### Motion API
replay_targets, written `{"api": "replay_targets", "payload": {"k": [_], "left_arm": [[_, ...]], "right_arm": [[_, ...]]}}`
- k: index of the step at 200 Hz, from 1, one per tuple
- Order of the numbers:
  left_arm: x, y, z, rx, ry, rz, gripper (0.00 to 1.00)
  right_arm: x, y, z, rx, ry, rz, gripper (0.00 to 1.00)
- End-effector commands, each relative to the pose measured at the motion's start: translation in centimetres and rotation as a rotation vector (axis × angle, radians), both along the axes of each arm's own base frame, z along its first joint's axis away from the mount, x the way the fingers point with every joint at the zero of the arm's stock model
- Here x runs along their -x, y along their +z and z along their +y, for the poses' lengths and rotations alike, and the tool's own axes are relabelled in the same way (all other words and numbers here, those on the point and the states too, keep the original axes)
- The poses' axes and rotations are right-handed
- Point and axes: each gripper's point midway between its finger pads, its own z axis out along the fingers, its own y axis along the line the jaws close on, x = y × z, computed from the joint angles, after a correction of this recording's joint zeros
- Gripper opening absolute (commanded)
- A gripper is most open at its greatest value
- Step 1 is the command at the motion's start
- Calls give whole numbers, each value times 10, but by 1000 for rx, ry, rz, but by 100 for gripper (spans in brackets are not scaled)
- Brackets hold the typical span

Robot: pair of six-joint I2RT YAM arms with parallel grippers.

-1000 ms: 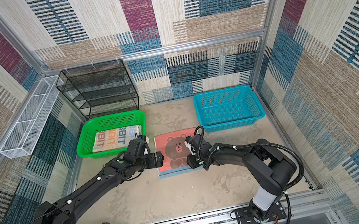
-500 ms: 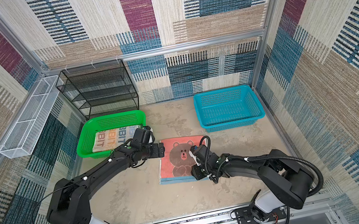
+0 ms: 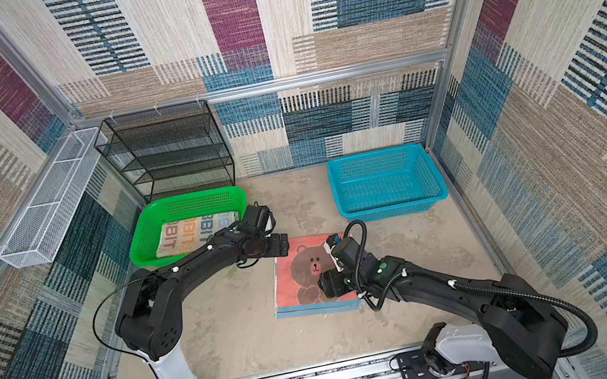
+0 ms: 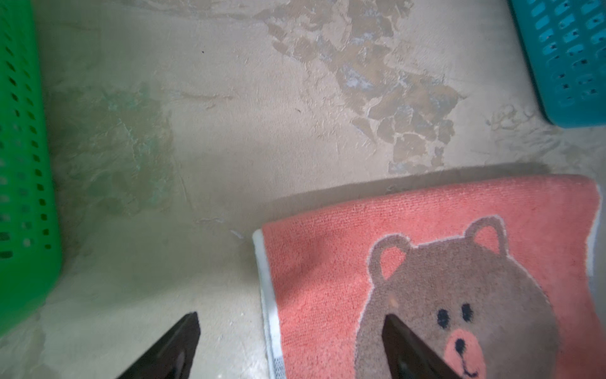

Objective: Fold and stack the towels
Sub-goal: 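Move both grippers to the towel's far edge and grasp its corners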

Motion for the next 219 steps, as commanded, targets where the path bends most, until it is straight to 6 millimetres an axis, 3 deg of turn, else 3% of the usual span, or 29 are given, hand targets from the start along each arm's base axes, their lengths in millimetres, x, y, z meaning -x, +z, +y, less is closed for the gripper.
{"api": "replay_targets", "payload": {"k": [1, 35, 72, 122, 163, 192, 219], "left_arm": [[-14, 1, -1, -24, -10, -38, 91], [-28, -5, -9, -30, -13, -32, 83], [-31, -20, -11, -49, -6, 1, 76], [-32, -33, -13, -41, 7, 25, 61], [-32, -36, -14, -38, 4, 30, 57], [-27, -40, -12, -39, -1, 47, 42], [-20, -43, -10, -40, 5, 73, 21]], "right_arm": [[-31, 14, -13, 46, -123, -91, 84], [-72, 27, -35, 24, -230, -150, 86], [-104, 31, -59, 7, -290, -180, 85], [-137, 6, -73, 33, -351, -151, 77], [-154, -13, -77, 75, -384, -134, 69], [-163, -25, -79, 94, -401, -118, 64], [-169, -31, -84, 123, -420, -116, 61]]}}
